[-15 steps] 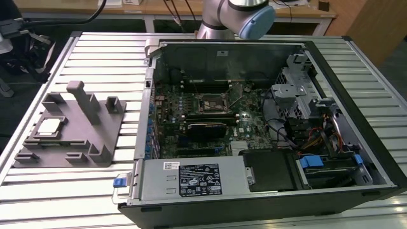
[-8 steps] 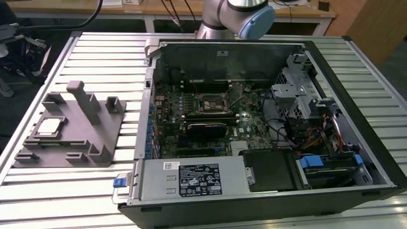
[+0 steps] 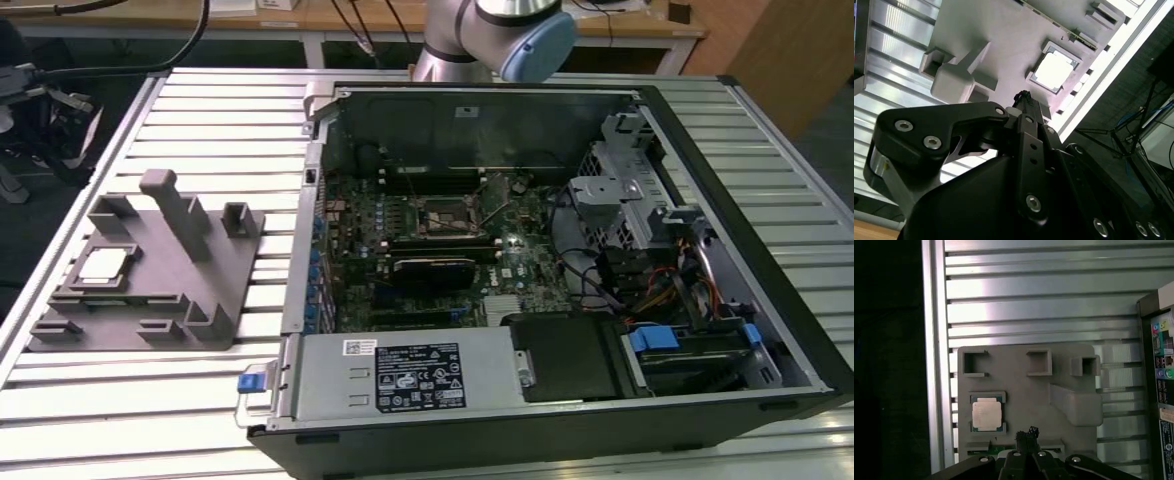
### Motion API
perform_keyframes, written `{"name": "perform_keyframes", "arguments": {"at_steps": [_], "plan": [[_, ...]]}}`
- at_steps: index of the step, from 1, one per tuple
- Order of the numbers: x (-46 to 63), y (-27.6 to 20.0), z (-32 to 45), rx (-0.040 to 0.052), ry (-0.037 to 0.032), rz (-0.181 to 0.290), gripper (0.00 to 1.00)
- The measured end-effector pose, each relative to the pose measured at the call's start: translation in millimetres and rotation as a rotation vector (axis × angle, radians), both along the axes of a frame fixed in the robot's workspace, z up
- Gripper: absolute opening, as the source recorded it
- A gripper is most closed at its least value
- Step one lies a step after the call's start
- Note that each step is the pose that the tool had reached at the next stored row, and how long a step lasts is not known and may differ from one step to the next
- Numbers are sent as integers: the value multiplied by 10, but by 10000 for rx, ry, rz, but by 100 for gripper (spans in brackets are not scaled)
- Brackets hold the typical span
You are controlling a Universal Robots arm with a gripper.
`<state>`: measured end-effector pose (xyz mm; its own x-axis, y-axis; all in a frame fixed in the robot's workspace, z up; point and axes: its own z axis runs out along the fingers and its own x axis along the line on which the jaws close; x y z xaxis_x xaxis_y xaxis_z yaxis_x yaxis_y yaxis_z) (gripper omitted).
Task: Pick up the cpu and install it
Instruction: 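Reach for the cpu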
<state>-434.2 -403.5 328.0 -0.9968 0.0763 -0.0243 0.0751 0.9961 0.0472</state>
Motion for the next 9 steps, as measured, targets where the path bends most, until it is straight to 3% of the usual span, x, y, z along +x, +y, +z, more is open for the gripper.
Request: {"name": "perform_keyframes", "arguments": {"at_steps": [9], "plan": [[-42, -14, -148, 0, 2, -1, 11]]}}
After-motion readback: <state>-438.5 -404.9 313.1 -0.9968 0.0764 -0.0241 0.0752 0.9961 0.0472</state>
